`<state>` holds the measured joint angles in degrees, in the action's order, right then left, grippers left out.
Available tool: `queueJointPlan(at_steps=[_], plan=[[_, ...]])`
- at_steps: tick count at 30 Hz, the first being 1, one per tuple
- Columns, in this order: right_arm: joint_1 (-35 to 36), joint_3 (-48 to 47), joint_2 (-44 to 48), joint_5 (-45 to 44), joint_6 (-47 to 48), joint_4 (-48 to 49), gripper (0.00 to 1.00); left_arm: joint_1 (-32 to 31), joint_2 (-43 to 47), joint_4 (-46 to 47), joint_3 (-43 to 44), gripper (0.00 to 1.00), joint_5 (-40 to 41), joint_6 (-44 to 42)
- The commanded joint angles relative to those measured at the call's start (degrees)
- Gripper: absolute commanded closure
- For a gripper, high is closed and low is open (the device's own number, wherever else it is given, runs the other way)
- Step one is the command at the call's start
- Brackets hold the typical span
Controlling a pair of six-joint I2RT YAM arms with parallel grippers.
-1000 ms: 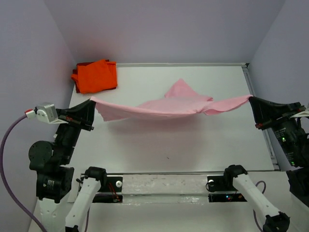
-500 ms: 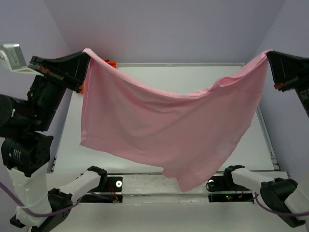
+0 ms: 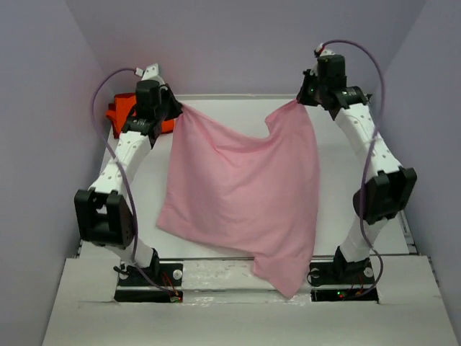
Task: Fold and stack the t-shirts
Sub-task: Flatten out the tshirt, then fold the flattened tshirt in 1/3 of the way
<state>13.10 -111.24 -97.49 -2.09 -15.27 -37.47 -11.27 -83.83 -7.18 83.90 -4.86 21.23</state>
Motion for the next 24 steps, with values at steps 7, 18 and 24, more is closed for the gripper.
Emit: queueJointPlan(at_steps=[7,18,24], plan=[[-1.85,-7.48,-22.9,-5.47,3.4,4.34,1.0,10.47,-23.72,14.58,-1.3,1.0,-3.74,-1.11],[-1.85,-9.88,-32.06,-3.19,1.56,6.36,1.0,10.74,-37.9,12.28,10.49,1.0,-8.4,-2.69],[-1.85,-3.13,-25.75,-1.96,0.15,7.15,1.0,10.74,-34.83,13.86,8.57,1.0,-7.97,-2.42]])
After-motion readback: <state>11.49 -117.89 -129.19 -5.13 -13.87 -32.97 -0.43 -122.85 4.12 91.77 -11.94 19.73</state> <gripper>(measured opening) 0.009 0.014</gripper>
